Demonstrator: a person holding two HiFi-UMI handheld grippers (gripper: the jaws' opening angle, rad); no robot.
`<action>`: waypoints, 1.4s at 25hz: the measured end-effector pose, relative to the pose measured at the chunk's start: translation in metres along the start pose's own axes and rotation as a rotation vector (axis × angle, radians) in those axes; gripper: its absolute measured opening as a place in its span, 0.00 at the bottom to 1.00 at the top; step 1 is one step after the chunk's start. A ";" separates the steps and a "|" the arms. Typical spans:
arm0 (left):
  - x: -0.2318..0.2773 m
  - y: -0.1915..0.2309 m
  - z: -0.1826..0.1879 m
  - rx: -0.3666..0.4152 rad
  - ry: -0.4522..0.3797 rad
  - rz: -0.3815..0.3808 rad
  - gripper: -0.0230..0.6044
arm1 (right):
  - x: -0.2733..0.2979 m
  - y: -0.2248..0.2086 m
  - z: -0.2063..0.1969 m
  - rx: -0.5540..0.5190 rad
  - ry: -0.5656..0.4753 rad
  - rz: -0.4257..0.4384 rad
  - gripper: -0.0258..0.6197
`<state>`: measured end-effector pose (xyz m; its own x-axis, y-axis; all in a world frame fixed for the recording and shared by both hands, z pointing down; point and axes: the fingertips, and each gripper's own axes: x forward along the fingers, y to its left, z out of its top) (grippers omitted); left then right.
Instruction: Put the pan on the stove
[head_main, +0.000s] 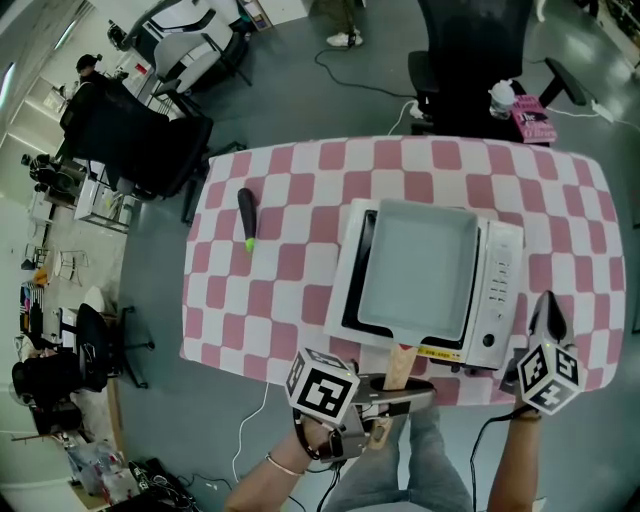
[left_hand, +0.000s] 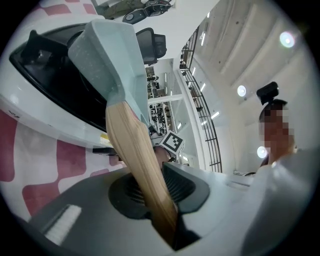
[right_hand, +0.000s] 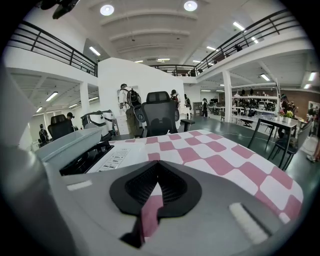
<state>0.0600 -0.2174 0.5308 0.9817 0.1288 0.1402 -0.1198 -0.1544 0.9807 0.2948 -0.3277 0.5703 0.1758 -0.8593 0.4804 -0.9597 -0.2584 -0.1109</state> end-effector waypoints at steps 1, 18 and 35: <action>0.000 0.000 0.000 -0.002 0.000 -0.004 0.14 | -0.001 0.001 -0.001 -0.002 0.001 0.001 0.06; -0.011 0.007 0.002 -0.033 -0.042 -0.018 0.34 | -0.016 0.000 0.001 -0.009 -0.003 -0.001 0.06; -0.060 0.002 0.001 -0.057 -0.176 0.021 0.37 | -0.034 0.021 0.046 -0.056 -0.053 0.052 0.06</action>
<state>0.0010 -0.2269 0.5244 0.9891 -0.0476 0.1394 -0.1436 -0.0986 0.9847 0.2787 -0.3238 0.5113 0.1353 -0.8936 0.4281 -0.9783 -0.1888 -0.0849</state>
